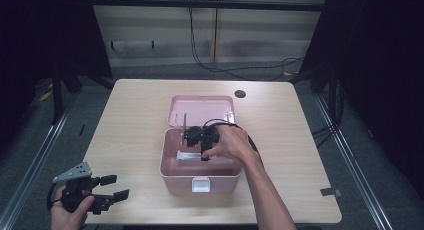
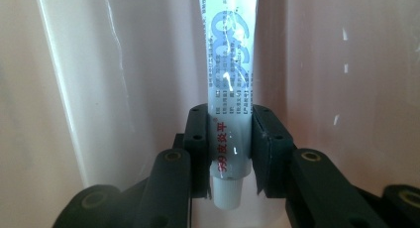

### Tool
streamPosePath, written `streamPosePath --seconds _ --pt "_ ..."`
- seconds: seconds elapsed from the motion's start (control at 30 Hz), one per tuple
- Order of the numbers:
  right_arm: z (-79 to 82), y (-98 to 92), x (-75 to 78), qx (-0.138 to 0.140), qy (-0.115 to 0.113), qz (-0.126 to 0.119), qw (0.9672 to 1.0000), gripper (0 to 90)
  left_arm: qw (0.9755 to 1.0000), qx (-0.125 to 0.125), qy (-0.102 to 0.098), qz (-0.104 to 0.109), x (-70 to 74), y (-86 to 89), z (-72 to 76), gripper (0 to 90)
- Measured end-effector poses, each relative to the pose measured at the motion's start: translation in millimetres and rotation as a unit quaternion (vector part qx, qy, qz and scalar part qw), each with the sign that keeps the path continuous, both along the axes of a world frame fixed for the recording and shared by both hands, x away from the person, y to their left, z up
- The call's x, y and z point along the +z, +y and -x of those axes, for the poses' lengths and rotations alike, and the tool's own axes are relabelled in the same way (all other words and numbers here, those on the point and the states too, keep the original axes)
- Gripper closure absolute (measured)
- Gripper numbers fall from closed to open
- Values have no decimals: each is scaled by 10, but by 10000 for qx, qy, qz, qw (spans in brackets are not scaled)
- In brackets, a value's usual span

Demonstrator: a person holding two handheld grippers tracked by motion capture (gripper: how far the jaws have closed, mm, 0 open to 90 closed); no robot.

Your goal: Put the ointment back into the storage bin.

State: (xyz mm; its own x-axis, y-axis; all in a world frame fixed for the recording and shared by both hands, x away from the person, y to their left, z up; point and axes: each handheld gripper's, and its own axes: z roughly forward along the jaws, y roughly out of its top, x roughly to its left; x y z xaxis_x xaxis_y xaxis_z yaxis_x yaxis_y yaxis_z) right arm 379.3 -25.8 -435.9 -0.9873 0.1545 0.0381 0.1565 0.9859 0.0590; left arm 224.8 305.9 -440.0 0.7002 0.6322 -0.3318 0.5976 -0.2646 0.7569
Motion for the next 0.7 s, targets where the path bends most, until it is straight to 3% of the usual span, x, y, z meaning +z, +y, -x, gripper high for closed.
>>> streamPosePath --seconds 0.2,0.37,0.7 --pt "4 30 -29 13 -35 174 9998 716 10000 -11 7 -2 -1 -2 0 188" --pt "1 74 -55 20 -43 75 10000 716 10000 1 2 5 0 1 1 188" --pt "13 130 -128 55 -127 215 9997 715 10000 1 5 8 3 1 4 188"
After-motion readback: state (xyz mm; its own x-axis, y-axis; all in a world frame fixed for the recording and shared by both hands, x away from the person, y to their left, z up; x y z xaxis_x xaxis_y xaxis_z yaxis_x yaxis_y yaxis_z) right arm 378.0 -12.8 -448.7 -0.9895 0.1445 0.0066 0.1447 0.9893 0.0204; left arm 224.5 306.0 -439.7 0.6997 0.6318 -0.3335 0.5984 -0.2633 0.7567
